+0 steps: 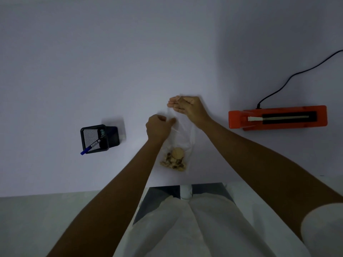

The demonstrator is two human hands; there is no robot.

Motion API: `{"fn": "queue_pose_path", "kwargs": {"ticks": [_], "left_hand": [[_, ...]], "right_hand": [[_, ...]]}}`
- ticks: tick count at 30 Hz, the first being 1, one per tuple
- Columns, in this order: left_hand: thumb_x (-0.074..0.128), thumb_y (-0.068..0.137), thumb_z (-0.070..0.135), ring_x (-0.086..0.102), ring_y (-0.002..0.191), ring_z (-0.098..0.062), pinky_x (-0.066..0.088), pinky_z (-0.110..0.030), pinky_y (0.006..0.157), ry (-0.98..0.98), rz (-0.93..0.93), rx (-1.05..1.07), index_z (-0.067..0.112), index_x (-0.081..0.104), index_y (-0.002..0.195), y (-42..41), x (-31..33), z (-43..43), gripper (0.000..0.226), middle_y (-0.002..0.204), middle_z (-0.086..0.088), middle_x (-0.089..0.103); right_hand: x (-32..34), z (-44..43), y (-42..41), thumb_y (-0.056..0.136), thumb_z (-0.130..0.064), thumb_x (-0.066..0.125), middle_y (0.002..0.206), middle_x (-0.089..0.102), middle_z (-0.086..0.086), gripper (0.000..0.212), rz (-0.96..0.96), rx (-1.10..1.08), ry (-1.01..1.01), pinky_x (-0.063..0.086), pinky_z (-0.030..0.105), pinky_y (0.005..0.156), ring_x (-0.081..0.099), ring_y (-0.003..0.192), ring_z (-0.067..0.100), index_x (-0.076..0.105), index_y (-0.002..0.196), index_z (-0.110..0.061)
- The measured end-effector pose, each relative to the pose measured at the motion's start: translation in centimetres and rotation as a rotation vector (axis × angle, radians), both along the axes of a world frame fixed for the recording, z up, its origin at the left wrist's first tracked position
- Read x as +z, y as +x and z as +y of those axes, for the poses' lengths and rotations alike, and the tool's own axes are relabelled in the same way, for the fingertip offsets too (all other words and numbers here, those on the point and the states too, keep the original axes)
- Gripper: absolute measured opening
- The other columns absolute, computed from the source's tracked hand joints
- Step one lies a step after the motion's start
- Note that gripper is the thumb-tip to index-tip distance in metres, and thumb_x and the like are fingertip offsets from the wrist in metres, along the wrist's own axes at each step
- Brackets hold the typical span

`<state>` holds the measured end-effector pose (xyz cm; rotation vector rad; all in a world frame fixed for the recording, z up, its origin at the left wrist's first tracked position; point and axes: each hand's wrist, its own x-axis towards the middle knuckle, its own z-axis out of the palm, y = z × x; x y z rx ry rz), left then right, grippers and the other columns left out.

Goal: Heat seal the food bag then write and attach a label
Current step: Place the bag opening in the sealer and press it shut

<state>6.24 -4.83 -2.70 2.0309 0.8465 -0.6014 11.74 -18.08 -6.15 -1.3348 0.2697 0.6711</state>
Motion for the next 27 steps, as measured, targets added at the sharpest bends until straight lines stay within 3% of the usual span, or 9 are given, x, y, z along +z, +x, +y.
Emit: {"fn": "queue_pose_path", "kwargs": {"ticks": [3, 7, 9, 12, 14, 16, 18, 21, 27], "left_hand": [[0.078, 0.074, 0.033, 0.066, 0.075, -0.023, 0.053, -0.032, 0.068, -0.079, 0.019, -0.004, 0.008, 0.075, 0.082, 1.6, -0.2, 0.1, 0.027, 0.077, -0.006, 0.071], [0.079, 0.074, 0.024, 0.065, 0.073, -0.021, 0.057, -0.039, 0.075, -0.158, 0.047, -0.002, 0.014, 0.073, 0.07, 2.6, -0.5, 0.5, 0.012, 0.074, -0.005, 0.069], [0.079, 0.076, 0.023, 0.067, 0.07, -0.024, 0.058, -0.043, 0.074, -0.213, 0.059, 0.003, 0.013, 0.071, 0.065, 2.3, -0.7, 1.0, 0.016, 0.072, -0.007, 0.069], [0.075, 0.08, 0.015, 0.072, 0.082, -0.031, 0.06, -0.045, 0.075, -0.344, 0.036, 0.053, 0.006, 0.073, 0.075, 1.3, -0.3, 1.6, 0.01, 0.084, -0.016, 0.074], [0.071, 0.083, 0.008, 0.07, 0.072, -0.026, 0.06, -0.039, 0.071, -0.389, 0.005, 0.081, 0.002, 0.07, 0.073, 0.7, 0.4, 1.7, 0.011, 0.076, -0.015, 0.069], [0.066, 0.086, 0.002, 0.067, 0.059, -0.017, 0.059, -0.03, 0.061, -0.421, -0.004, 0.106, -0.004, 0.066, 0.075, 0.3, 1.4, 1.7, 0.011, 0.07, -0.013, 0.06], [0.065, 0.086, -0.001, 0.072, 0.066, -0.021, 0.061, -0.031, 0.061, -0.491, 0.018, 0.16, -0.011, 0.065, 0.089, -0.1, 2.1, 1.8, 0.01, 0.077, -0.015, 0.061], [0.066, 0.085, 0.001, 0.074, 0.071, -0.023, 0.062, -0.037, 0.067, -0.529, 0.025, 0.177, -0.013, 0.064, 0.095, -0.8, 2.9, 1.5, 0.018, 0.08, -0.016, 0.061], [0.068, 0.085, 0.004, 0.073, 0.085, -0.029, 0.06, -0.043, 0.076, -0.674, 0.008, 0.212, -0.008, 0.065, 0.1, -2.7, 5.1, 1.1, 0.019, 0.091, -0.014, 0.068]], "right_hand": [[0.1, 0.0, 0.2, 0.102, -0.017, 0.047, 0.116, 0.069, 0.023, 0.034, 0.012, -0.004, -0.003, 0.054, 0.031, 0.095, 0.069, 0.108, 0.026, 0.062, 0.12, 0.007], [0.5, -0.1, 0.4, 0.101, -0.02, 0.049, 0.113, 0.07, 0.021, 0.035, 0.065, -0.058, 0.022, 0.054, 0.035, 0.096, 0.07, 0.106, 0.026, 0.063, 0.118, 0.007], [0.8, -0.8, 0.3, 0.101, -0.02, 0.051, 0.111, 0.07, 0.022, 0.034, 0.084, -0.202, 0.033, 0.055, 0.035, 0.095, 0.071, 0.103, 0.027, 0.063, 0.115, 0.008], [1.0, -3.3, -0.7, 0.102, -0.017, 0.048, 0.098, 0.073, 0.014, 0.028, 0.193, -0.529, 0.074, 0.059, 0.028, 0.085, 0.074, 0.088, 0.018, 0.06, 0.11, 0.007], [1.5, -4.5, -2.8, 0.104, -0.017, 0.042, 0.092, 0.073, 0.008, 0.025, 0.223, -0.612, 0.068, 0.059, 0.024, 0.081, 0.074, 0.081, 0.013, 0.059, 0.106, 0.002], [1.7, -4.5, -5.6, 0.103, -0.021, 0.046, 0.092, 0.074, 0.014, 0.03, 0.197, -0.668, 0.017, 0.059, 0.03, 0.084, 0.074, 0.089, 0.023, 0.063, 0.102, 0.004], [2.4, -3.7, -8.4, 0.101, -0.032, 0.049, 0.105, 0.072, 0.023, 0.04, 0.2, -0.638, -0.038, 0.056, 0.038, 0.091, 0.071, 0.1, 0.032, 0.066, 0.106, 0.004], [3.9, -2.4, -11.6, 0.099, -0.047, 0.043, 0.107, 0.074, 0.018, 0.053, 0.239, -0.412, -0.014, 0.053, 0.04, 0.094, 0.07, 0.102, 0.031, 0.068, 0.11, -0.002], [7.0, -2.7, -14.5, 0.093, -0.027, 0.064, 0.088, 0.076, 0.018, 0.027, 0.1, -0.336, -0.161, 0.058, 0.041, 0.085, 0.073, 0.086, 0.031, 0.073, 0.094, -0.001]]}}
